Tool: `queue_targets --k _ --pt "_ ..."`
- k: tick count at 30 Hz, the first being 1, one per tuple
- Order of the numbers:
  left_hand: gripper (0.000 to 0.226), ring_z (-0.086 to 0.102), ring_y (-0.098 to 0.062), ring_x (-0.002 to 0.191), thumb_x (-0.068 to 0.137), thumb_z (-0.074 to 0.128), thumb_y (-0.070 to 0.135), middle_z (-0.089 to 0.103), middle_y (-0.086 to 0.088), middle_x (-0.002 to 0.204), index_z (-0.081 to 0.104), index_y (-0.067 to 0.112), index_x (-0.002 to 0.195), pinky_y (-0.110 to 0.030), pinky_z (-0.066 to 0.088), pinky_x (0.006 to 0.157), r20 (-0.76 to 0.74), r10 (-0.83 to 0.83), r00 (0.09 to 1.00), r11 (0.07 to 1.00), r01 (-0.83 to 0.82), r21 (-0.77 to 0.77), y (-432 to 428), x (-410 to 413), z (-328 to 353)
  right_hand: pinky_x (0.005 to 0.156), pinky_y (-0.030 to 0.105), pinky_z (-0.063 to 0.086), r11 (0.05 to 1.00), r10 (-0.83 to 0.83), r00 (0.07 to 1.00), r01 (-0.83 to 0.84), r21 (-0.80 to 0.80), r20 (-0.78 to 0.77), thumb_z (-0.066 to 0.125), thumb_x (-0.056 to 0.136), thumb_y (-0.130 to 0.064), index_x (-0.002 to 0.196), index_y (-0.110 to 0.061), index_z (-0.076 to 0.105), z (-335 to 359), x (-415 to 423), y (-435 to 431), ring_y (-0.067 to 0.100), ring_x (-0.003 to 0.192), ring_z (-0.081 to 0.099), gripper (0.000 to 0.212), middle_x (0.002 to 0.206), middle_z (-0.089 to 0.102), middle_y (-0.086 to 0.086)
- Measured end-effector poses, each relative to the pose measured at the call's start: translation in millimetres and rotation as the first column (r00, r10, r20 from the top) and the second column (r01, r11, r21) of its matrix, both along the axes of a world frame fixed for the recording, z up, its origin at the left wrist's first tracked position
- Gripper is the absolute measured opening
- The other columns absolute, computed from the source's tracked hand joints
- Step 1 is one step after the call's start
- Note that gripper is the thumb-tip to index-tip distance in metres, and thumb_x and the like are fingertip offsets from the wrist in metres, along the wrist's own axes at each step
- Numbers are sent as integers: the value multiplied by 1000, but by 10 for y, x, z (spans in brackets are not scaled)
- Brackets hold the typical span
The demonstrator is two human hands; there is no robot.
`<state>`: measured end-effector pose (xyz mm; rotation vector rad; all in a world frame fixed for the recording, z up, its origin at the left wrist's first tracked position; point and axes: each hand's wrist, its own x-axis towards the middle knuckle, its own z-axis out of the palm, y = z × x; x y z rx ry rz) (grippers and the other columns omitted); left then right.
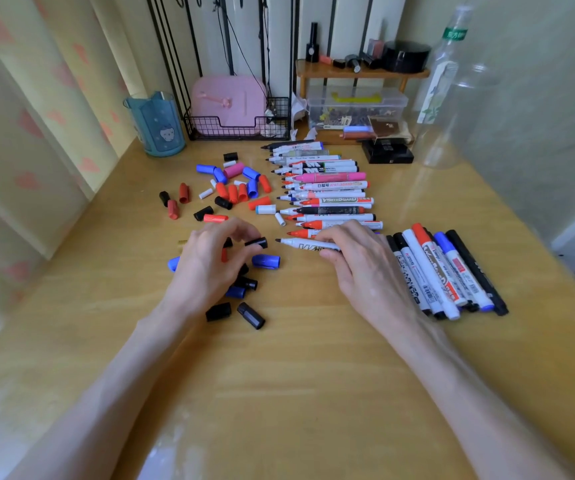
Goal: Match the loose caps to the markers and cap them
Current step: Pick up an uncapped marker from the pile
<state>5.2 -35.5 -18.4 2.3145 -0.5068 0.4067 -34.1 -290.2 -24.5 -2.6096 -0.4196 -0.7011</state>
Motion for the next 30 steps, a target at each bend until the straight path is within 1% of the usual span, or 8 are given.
queue_targets --k 2,5,10,16,20,23,26,30 --pt "13 62 -1 88 92 78 26 68 21 90 72 25 104 -12 44 74 -47 -33 998 997 30 -64 -33 -36 11 84 48 49 1000 19 1000 -20 10 11 67 98 -12 115 -18 65 19 -12 20 26 94 61 17 105 60 -2" --pt "18 67 -4 90 91 80 24 71 22 94 74 21 108 -14 47 70 -66 -75 995 991 68 -114 -60 -62 18 83 47 50 1000 25 1000 -25 11 17 68 98 -9 114 -16 66 35 -21 34 26 94 60 18 105 60 -1" --pt "22 69 -10 94 91 80 20 74 18 108 75 19 112 -29 53 74 -59 -93 994 987 85 -135 -46 -72 16 84 46 50 1000 20 1000 -21 19 13 66 98 -12 116 -18 65 55 -41 31 25 94 60 18 107 59 -2" --pt "24 64 -15 93 96 73 17 70 9 106 74 25 119 -27 50 74 -17 -154 988 985 152 -83 -28 -81 14 85 45 49 1000 20 1000 -20 11 22 66 99 -12 115 -19 65 86 -69 40 23 95 60 18 108 59 -4" --pt "19 65 -19 91 98 71 15 70 17 112 67 26 113 -34 50 78 -16 -144 989 979 140 -151 -29 -112 19 86 43 48 1000 -1 999 0 22 36 65 99 -13 117 -20 63 98 -82 33 20 96 59 19 112 59 -5" --pt "20 59 -15 90 95 75 16 61 12 102 66 23 112 -27 47 75 18 -132 991 969 133 -210 -35 -120 42 85 43 48 1000 -5 999 3 25 47 66 99 -11 116 -19 63 93 -81 28 21 95 59 19 111 59 -4" --pt "17 59 -16 72 96 74 13 61 8 86 63 16 109 -28 45 66 -86 -145 986 932 107 -346 -60 -127 55 84 43 48 1000 -5 999 5 16 40 65 99 -13 115 -19 64 78 -76 29 22 94 59 18 110 59 -4" --pt "19 69 -22 75 95 75 15 68 8 94 61 14 108 -41 54 71 -174 -172 970 917 93 -388 -39 -130 41 84 45 48 1000 -2 999 1 13 40 64 99 -13 115 -18 63 75 -73 29 23 94 60 17 110 59 -4"
